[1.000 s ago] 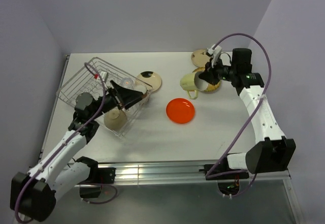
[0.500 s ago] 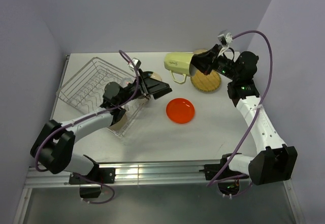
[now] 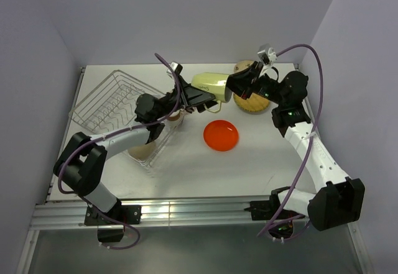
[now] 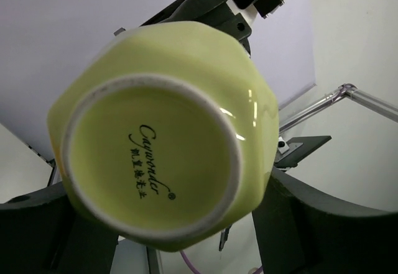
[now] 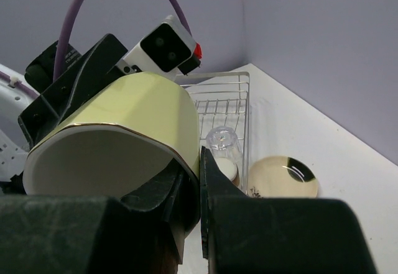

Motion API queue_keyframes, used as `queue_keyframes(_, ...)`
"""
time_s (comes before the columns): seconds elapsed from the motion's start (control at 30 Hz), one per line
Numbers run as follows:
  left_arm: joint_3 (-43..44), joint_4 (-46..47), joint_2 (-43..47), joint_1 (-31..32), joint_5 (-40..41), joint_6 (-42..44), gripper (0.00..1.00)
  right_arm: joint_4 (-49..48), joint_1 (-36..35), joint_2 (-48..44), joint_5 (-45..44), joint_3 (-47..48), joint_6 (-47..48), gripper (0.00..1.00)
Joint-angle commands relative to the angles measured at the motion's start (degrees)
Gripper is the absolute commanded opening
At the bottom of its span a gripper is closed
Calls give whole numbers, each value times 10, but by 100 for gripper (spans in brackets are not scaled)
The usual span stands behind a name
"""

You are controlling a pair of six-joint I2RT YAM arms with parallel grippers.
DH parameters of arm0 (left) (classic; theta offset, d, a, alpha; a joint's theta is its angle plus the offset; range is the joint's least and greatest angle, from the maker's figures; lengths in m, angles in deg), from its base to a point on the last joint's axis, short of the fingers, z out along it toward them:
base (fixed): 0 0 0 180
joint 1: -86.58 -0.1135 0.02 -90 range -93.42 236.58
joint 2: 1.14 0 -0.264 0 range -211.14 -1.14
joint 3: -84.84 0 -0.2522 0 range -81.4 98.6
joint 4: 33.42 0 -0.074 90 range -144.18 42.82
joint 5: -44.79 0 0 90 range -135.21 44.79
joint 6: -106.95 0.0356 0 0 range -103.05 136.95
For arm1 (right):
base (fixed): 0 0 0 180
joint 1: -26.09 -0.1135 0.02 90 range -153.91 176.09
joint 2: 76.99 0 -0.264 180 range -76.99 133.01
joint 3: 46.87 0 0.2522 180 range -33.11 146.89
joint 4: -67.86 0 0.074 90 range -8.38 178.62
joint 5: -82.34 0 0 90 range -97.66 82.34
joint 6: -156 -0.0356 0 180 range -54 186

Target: Load the mixed dishes into the dish rack

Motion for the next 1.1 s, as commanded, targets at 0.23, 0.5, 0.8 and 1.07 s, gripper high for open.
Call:
queue_keyframes(0.23,49,51,-15,4,-21,-27,59,-77,-41,-22,-71,-7,68,0)
queue_keyframes(0.5,64,55,-22,3,-31,-37,37,-80,-43,-19,-74,-16,109,0)
queue_keyframes(0.8,69,38,-27,-5,-54,-22,2,-76,-43,-21,-77,-30,123,0)
queue_keyframes(1.07,53,-14,17,-35,-57,21,16,-98,-35,-20,-83,-27,103,0)
